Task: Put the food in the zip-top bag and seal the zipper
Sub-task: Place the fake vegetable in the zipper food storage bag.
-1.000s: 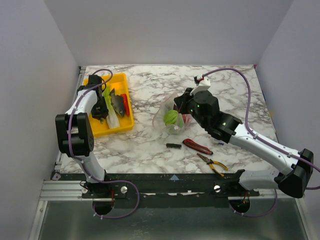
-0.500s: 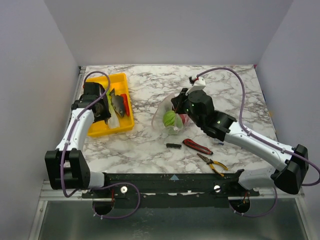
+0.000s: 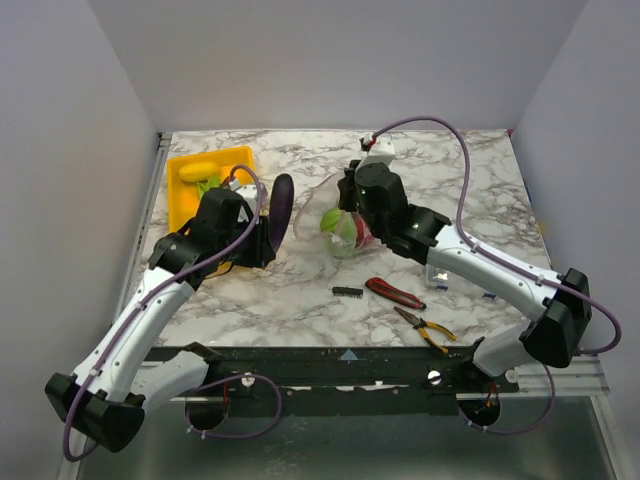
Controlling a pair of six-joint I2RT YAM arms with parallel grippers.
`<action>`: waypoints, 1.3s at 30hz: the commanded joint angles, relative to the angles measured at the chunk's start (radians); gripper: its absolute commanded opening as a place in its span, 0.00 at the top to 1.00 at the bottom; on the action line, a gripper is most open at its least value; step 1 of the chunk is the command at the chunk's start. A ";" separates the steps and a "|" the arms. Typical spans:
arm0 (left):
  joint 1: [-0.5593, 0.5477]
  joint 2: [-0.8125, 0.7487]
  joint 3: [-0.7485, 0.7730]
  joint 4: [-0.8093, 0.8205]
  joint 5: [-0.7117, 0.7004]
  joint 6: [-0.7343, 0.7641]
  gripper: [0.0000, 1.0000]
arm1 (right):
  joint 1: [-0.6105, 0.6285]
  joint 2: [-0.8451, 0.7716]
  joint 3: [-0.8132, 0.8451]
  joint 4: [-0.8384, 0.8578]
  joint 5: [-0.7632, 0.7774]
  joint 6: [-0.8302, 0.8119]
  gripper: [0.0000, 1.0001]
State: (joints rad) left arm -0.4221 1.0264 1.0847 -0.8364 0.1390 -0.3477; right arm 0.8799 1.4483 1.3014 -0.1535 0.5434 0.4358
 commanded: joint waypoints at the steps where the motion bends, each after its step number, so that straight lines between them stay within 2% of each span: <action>1: -0.084 -0.104 0.038 -0.150 0.100 -0.004 1.00 | 0.001 0.053 0.084 0.012 0.070 -0.065 1.00; 7: -0.149 -0.154 0.000 -0.198 0.364 -0.129 1.00 | 0.001 0.064 0.072 0.128 -0.025 -0.156 1.00; 15: -0.155 -0.089 -0.020 -0.116 0.550 -0.209 1.00 | 0.003 -0.051 -0.141 0.354 -0.328 -0.294 0.99; 22: -0.137 -0.007 -0.027 -0.010 0.668 -0.284 1.00 | 0.002 -0.130 -0.238 0.398 -0.359 -0.322 1.00; 31: -0.030 0.013 -0.059 0.041 0.715 -0.357 1.00 | 0.002 -0.201 -0.303 0.440 -0.402 -0.336 0.99; 34: -0.023 0.053 -0.059 0.130 0.763 -0.433 1.00 | 0.002 -0.190 -0.303 0.447 -0.399 -0.326 0.99; 39: -0.020 0.087 -0.109 0.347 0.822 -0.658 1.00 | 0.002 -0.165 -0.283 0.434 -0.397 -0.307 0.99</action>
State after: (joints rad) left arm -0.4480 1.0969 1.0222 -0.7097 0.8734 -0.8005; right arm 0.8780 1.2778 1.0061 0.2173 0.1719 0.1154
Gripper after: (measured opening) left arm 0.327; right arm 0.006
